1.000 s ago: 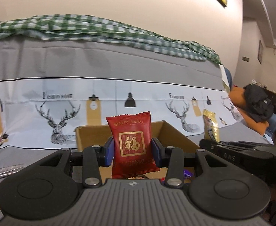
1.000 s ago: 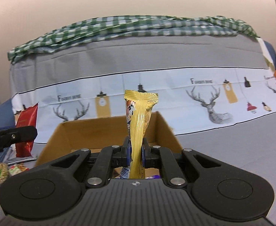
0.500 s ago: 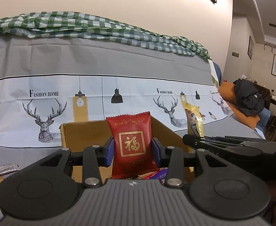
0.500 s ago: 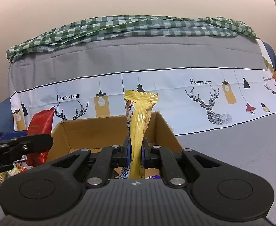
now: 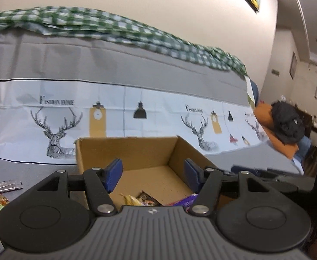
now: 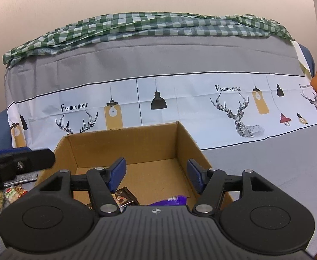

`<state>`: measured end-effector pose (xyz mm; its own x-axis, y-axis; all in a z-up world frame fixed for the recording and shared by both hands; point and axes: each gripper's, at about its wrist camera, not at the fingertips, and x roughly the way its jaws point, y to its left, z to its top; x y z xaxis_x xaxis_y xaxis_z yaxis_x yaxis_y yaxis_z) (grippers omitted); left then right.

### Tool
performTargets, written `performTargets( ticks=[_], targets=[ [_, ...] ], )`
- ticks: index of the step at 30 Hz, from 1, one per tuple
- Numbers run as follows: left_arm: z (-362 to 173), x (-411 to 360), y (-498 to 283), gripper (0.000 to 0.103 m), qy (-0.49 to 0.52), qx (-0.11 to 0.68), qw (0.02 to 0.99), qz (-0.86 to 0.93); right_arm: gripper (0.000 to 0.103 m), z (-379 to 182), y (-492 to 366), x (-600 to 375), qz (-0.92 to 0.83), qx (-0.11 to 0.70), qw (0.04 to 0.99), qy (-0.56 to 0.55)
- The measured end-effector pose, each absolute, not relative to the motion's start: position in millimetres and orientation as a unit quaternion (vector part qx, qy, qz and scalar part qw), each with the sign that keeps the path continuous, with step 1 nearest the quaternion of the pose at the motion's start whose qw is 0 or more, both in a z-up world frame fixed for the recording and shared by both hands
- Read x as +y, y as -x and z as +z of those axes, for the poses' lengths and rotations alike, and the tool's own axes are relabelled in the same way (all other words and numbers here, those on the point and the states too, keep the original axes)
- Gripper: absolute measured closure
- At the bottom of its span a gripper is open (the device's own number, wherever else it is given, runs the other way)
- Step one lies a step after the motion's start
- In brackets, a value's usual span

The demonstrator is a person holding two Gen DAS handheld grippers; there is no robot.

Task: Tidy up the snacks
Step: 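Move both tools back toward the remaining snacks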

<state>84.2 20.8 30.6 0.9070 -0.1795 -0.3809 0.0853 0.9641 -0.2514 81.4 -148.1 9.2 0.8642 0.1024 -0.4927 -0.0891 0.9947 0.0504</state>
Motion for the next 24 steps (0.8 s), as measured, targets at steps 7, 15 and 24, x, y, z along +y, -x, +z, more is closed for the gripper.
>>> performTargets(
  ticks=[7, 15, 24],
  targets=[
    [28, 53, -78, 0.047, 0.136, 0.217, 0.965, -0.053, 0.039, 6, -83, -131, 0.052, 0.263, 0.963, -0.010],
    [17, 118, -69, 0.070, 0.214, 0.249, 0.945, 0.006, 0.069, 9, -75, -97, 0.097, 0.261, 0.960, -0.018],
    [-18, 229, -47, 0.069, 0.433, 0.267, 0.848, 0.147, 0.072, 8, -66, -46, 0.167, 0.272, 0.947, -0.030]
  ],
)
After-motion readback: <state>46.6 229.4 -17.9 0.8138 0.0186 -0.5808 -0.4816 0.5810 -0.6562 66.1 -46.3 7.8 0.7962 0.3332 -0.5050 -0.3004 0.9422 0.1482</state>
